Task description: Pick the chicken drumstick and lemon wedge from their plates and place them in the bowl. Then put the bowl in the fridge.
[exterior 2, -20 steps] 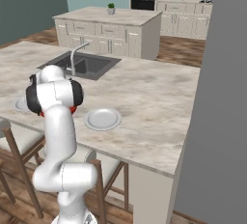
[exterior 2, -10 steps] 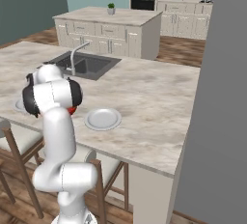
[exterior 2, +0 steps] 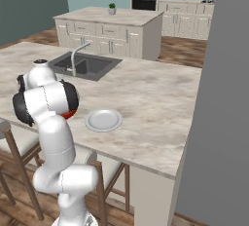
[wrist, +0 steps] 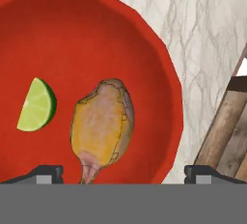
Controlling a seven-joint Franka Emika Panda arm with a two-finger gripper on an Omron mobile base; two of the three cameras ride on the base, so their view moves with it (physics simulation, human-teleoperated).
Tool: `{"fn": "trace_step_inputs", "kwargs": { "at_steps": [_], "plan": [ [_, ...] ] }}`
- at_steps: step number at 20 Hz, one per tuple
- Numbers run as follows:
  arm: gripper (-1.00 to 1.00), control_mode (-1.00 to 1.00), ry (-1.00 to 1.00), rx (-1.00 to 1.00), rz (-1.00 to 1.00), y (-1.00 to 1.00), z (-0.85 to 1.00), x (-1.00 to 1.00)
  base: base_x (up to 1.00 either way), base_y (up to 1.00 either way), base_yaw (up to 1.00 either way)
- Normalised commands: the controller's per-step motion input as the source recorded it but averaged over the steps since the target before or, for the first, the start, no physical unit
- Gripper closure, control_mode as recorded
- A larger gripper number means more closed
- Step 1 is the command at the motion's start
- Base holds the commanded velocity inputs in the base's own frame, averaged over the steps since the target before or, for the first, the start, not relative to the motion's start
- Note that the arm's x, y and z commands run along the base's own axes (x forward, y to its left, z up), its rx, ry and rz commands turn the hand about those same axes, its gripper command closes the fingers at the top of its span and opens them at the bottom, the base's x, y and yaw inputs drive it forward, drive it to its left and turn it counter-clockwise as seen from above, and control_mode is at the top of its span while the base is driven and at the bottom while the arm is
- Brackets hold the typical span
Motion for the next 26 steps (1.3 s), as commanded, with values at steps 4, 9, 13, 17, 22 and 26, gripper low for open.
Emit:
{"fn": "trace_step_inputs", "kwargs": {
  "at_steps": [4, 9, 13, 17, 22, 26],
  "plan": [
    [-1.00, -1.00, -0.03, 0.06, 0.16, -0.10, 0.22, -0.41, 0.00, 0.00, 0.00],
    [-1.00, -1.00, -0.02, 0.14, 0.40, -0.44, 0.08, -0.39, 0.00, 0.00, 0.00],
    [-1.00, -1.00, -0.11, 0.12, 0.51, -0.45, 0.08, -0.45, 0.00, 0.00, 0.00],
    [-1.00, -1.00, -0.25, 0.01, 0.53, -0.45, 0.03, -0.40, 0.00, 0.00, 0.00],
    [-1.00, -1.00, -0.16, -0.02, 0.30, -0.33, 0.12, -0.07, 0.00, 0.00, 0.00],
    [-1.00, -1.00, -0.10, -0.04, 0.11, -0.35, 0.16, -0.05, 0.00, 0.00, 0.00]
  ]
}}
